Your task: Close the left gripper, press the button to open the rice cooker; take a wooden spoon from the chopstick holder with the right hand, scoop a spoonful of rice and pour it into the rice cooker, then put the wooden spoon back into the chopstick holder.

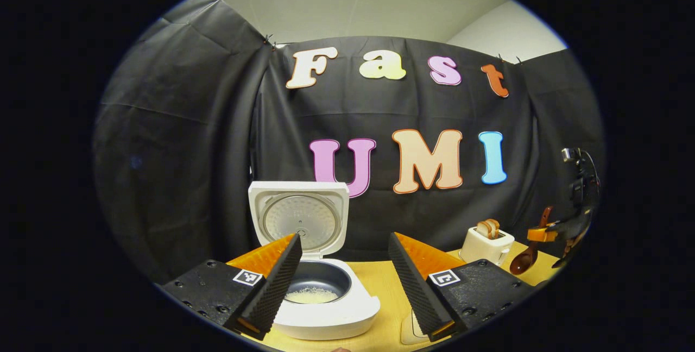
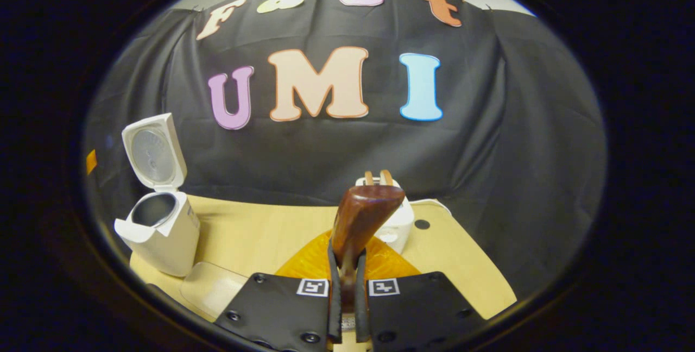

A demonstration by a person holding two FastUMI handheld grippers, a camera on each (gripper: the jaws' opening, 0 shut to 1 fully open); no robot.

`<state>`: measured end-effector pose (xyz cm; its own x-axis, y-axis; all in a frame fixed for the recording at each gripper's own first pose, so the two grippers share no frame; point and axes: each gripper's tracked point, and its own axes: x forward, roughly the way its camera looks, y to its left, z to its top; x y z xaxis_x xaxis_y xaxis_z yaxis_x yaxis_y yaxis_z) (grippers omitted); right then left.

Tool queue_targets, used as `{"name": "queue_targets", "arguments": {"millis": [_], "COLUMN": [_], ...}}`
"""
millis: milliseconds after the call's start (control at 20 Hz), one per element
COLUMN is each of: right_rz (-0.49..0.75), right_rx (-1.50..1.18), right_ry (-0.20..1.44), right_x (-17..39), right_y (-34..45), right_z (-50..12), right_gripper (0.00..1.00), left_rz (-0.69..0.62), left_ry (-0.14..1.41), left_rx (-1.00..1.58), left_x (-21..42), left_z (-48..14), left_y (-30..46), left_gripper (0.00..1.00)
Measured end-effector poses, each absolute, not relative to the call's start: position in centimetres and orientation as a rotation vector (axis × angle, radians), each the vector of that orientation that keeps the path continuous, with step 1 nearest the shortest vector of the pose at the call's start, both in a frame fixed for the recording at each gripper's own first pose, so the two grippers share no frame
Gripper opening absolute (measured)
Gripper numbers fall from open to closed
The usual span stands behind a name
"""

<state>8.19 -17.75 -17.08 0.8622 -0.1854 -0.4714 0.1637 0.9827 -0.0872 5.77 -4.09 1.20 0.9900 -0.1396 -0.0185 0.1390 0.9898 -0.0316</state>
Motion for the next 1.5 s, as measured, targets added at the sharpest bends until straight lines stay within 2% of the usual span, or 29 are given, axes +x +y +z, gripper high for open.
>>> {"name": "queue_targets", "arguments": {"millis": [900, 1050, 1100, 1200, 1300, 1350, 1400, 1450, 1500], "right_rz": [-0.182, -0.205, -0.212, -0.219, -0.221, -0.218, -0.212, -0.206, -0.205], "right_rx": [0.148, 0.202, 0.210, 0.217, 0.220, 0.223, 0.223, 0.220, 0.207], "right_ry": [0.671, 0.701, 0.713, 0.711, 0.714, 0.715, 0.712, 0.704, 0.694], "right_x": [5.6, 5.0, 4.7, 4.6, 4.4, 4.2, 4.1, 4.0, 3.6], "right_y": [-18.6, -19.1, -19.3, -19.5, -19.6, -19.5, -19.4, -19.3, -19.4], "right_z": [-28.7, -30.0, -30.5, -30.4, -30.2, -30.1, -29.8, -29.5, -28.8], "right_gripper": [0.12, 0.14, 0.14, 0.17, 0.16, 0.20, 0.19, 0.28, 0.33], "left_rz": [-0.084, -0.077, -0.077, -0.077, -0.080, -0.081, -0.082, -0.082, -0.083], "left_ry": [0.032, 0.034, 0.034, 0.032, 0.035, 0.037, 0.039, 0.039, 0.039], "left_rx": [0.010, 0.010, 0.010, 0.009, 0.004, 0.001, -0.003, -0.004, -0.004], "left_x": [4.3, 4.2, 4.1, 4.1, 4.2, 4.2, 4.3, 4.4, 4.4], "left_z": [1.5, 1.5, 1.7, 1.8, 1.7, 1.7, 1.6, 1.6, 1.6], "left_y": [-3.9, -3.5, -3.5, -3.5, -3.5, -3.6, -3.6, -3.5, -3.6], "left_gripper": [0.93, 0.92, 0.95, 0.92, 0.95, 0.95, 0.94, 0.95, 0.93]}}
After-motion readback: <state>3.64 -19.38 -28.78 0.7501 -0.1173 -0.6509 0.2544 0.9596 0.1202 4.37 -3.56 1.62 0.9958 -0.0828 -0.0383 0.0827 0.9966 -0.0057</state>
